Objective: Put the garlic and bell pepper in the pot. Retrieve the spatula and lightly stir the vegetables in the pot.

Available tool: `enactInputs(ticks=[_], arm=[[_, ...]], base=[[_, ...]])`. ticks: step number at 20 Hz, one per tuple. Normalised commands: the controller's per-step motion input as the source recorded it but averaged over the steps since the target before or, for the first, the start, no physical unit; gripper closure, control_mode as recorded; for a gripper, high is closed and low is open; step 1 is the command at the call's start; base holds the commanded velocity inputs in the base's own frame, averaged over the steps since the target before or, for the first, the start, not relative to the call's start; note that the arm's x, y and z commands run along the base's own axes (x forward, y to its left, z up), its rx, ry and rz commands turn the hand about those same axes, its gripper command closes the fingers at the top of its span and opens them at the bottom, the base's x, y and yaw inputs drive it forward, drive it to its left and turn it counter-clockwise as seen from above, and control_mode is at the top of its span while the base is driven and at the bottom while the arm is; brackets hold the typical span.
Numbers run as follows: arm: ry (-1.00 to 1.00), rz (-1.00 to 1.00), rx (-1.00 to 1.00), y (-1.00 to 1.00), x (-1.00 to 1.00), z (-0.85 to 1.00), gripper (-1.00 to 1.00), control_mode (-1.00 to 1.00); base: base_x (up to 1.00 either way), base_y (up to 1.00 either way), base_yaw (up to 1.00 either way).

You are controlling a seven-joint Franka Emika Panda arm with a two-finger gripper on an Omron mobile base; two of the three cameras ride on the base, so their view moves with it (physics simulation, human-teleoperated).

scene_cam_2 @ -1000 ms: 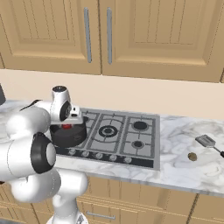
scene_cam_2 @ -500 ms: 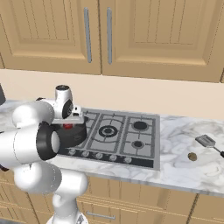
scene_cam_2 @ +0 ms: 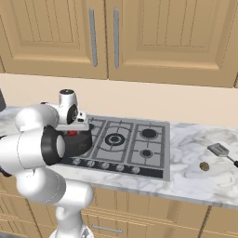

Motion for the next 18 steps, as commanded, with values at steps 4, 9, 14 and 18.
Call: enactInputs(ticks=[4,9,14,18], arm=[[0.0,0.0,0.0,0.12,0.0,0.0,1.0,-1.0],[0.0,0.0,0.0,0.05,0.0,0.0,1.0,-1.0],[0.0,0.0,0.0,0.02,0.01,0.0,-1.0,-1.0],[0.0,0.0,0.0,0.04,0.01,0.0,-1.0,-1.0]], base=[[0.0,0.0,0.0],[0.0,0.0,0.0],[0.0,0.0,0.0],[0.0,0.0,0.0]])
